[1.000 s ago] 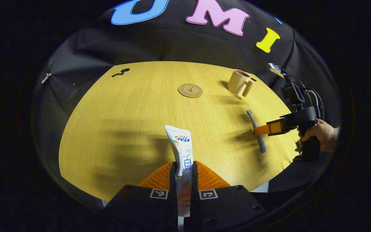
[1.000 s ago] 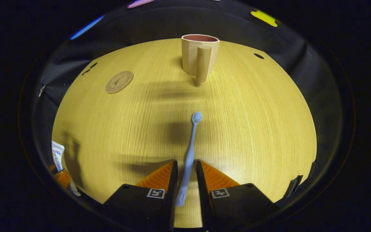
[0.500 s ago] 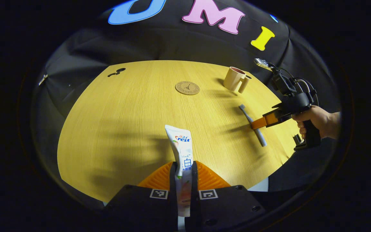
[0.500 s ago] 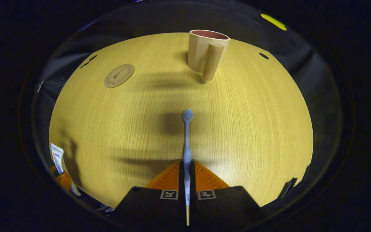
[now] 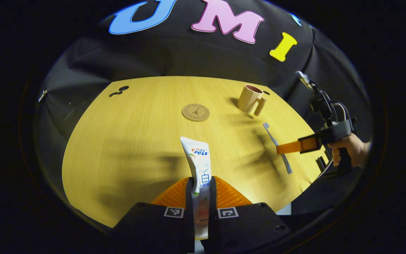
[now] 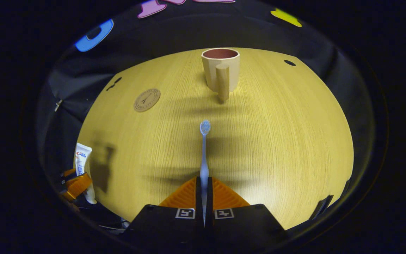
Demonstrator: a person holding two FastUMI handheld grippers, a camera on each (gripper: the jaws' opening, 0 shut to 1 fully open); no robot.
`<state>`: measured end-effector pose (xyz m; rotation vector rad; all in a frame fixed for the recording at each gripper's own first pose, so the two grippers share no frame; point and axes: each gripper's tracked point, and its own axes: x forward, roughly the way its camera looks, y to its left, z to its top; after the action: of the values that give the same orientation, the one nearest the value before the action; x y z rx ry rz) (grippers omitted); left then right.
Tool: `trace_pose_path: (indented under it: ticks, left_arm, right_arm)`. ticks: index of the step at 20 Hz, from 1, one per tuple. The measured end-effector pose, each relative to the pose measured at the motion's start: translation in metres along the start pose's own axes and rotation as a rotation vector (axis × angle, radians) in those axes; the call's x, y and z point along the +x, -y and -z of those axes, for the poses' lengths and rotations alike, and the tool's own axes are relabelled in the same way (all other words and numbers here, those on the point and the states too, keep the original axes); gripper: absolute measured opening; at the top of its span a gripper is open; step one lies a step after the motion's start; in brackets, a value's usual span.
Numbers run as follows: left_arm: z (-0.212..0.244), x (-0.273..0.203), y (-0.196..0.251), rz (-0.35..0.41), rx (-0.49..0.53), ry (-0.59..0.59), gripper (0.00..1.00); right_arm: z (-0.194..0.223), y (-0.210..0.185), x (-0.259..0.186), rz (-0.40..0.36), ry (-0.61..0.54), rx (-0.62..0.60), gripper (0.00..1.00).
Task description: Put the toothbrush and toothpaste on the desktop into the cup, then pick up the cup and place it on the coaster on the desktop.
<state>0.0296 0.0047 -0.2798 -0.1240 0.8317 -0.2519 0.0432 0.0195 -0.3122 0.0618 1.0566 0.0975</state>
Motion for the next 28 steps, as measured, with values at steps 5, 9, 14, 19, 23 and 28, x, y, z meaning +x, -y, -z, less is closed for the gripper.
trace_pose_path:
  ticks: [5,9,14,19,23,28]
  left_arm:
    - [-0.071,0.017,0.040,0.047,-0.053,0.086,0.20]
    - [-0.149,0.035,0.082,0.093,-0.053,0.205,0.20]
    - [-0.240,0.070,0.133,0.128,0.019,0.339,0.20]
    - [-0.302,0.117,0.176,0.149,0.055,0.451,0.20]
    - [-0.327,0.165,0.203,0.182,0.076,0.489,0.20]
    - [-0.325,0.225,0.212,0.206,0.028,0.481,0.20]
  right_arm:
    - [-0.020,0.027,-0.027,-0.043,0.049,-0.011,0.05]
    - [-0.050,0.052,-0.041,-0.070,0.103,-0.006,0.05]
    - [-0.074,0.085,-0.053,-0.104,0.139,0.009,0.05]
    - [-0.085,0.119,-0.046,-0.120,0.128,0.045,0.05]
    - [-0.086,0.144,-0.033,-0.112,0.092,0.039,0.05]
    - [-0.079,0.160,-0.023,-0.123,0.054,0.061,0.05]
